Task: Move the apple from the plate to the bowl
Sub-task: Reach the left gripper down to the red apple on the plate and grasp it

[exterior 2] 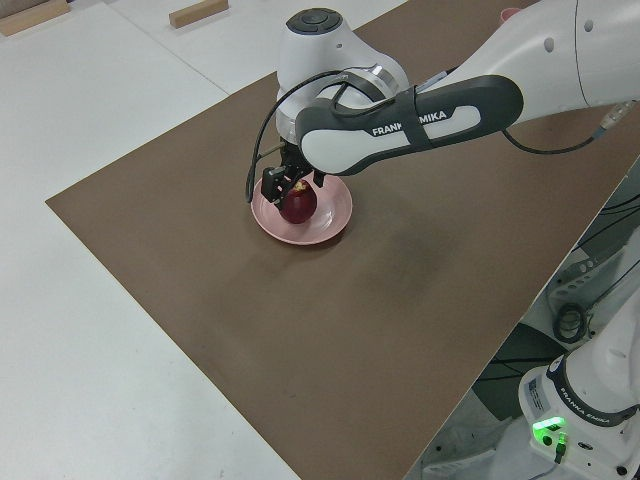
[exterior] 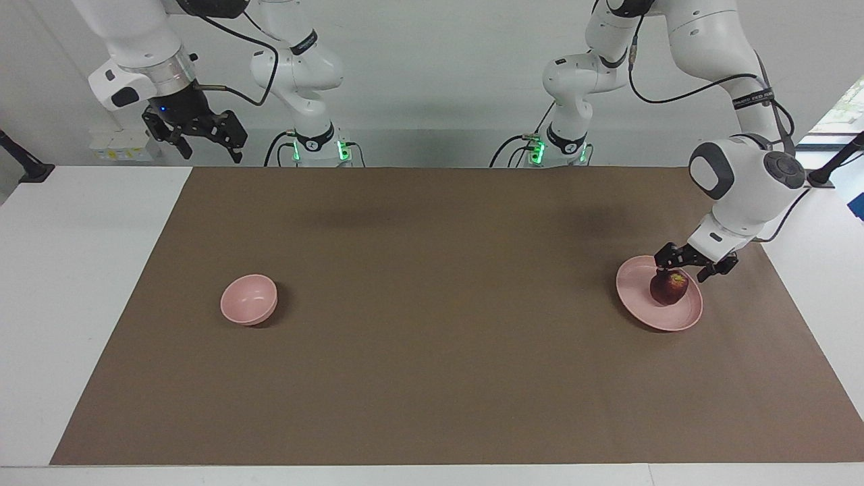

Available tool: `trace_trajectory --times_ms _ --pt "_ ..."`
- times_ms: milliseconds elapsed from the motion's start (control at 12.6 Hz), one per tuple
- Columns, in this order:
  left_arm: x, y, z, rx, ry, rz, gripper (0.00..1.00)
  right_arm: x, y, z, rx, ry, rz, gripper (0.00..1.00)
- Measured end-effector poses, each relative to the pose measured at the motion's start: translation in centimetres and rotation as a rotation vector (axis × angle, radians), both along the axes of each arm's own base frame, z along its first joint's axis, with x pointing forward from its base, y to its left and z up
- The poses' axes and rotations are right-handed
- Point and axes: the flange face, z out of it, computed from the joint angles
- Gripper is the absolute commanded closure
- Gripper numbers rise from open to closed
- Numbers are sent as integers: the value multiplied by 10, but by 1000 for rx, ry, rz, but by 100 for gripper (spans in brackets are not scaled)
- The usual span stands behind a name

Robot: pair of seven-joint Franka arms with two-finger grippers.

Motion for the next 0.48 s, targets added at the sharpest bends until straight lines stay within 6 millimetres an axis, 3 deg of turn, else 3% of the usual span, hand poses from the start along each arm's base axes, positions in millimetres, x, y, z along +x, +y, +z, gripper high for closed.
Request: trace_trajectory --times_ms 476 --pt "-5 -5 -15 1 -15 69 0 0 0 0 0 0 0 0"
